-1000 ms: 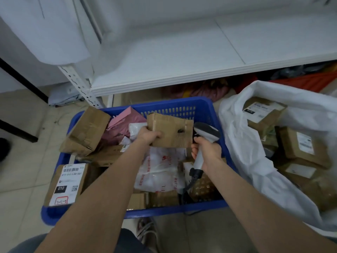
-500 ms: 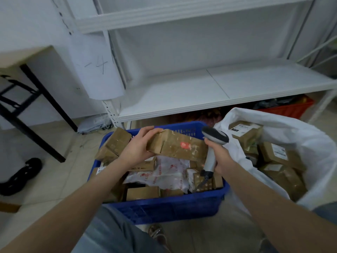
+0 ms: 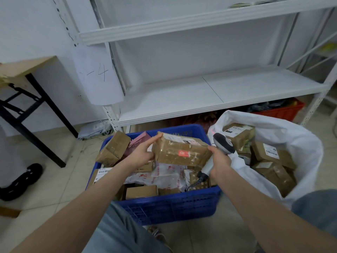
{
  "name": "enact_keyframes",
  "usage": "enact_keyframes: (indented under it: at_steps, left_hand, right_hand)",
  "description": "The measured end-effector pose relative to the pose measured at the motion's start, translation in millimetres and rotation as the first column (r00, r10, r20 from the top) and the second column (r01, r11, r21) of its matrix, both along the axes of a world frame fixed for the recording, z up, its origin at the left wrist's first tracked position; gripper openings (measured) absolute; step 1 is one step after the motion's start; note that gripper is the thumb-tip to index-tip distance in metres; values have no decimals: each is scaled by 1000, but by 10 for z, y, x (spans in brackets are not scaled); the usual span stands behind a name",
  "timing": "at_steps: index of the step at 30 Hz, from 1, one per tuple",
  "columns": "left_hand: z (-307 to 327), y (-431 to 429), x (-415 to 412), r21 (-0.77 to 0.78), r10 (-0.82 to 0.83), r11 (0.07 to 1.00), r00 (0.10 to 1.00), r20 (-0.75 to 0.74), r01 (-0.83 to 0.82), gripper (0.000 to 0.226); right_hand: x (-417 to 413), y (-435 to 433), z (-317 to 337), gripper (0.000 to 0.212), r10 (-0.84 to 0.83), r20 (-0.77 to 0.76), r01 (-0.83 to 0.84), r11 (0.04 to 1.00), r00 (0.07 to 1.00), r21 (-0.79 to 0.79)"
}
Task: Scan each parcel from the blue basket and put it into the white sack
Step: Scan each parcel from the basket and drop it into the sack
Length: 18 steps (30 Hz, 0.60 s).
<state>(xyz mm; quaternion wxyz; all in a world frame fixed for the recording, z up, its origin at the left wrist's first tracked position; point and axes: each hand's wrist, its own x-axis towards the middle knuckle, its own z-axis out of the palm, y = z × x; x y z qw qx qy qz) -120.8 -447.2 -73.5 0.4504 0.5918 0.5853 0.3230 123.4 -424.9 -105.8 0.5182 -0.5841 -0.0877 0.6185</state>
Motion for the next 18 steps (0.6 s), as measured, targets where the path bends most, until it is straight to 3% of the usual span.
enact_keyframes:
  at_steps: [1, 3, 6, 9, 13, 16, 18]
  left_hand:
    - [38, -16, 62, -123, 96, 989, 982, 160, -77, 59]
    - [16, 21, 134, -234, 252, 954, 924, 289, -187, 37]
    - [-34, 85, 169, -332, 396, 895, 873, 285, -298, 54]
    - [-19, 46, 203, -487, 332, 852, 917, 222, -191, 53]
    - [-16, 138, 98, -416, 365, 875, 902, 231, -247, 50]
    - [95, 236, -40, -327, 315, 904, 946, 75, -275, 53]
    - [176, 302, -104, -322, 263, 917, 964, 39, -237, 69]
  right_hand:
    - [5, -7, 7, 44, -8, 5, 8, 1000, 1000, 7]
    - [19, 7, -5, 35, -27, 15, 26, 999, 1000, 30]
    - [36, 33, -6, 35, -38, 25, 36, 997, 999, 74]
    - [56, 47, 8, 33, -27, 55, 20, 992, 998, 123]
    - [139, 76, -23, 44, 41, 84, -52, 990, 996, 135]
    - [213, 93, -53, 38, 110, 99, -123, 983, 989, 137]
    - [225, 89, -48, 41, 176, 99, -189, 972, 979, 141]
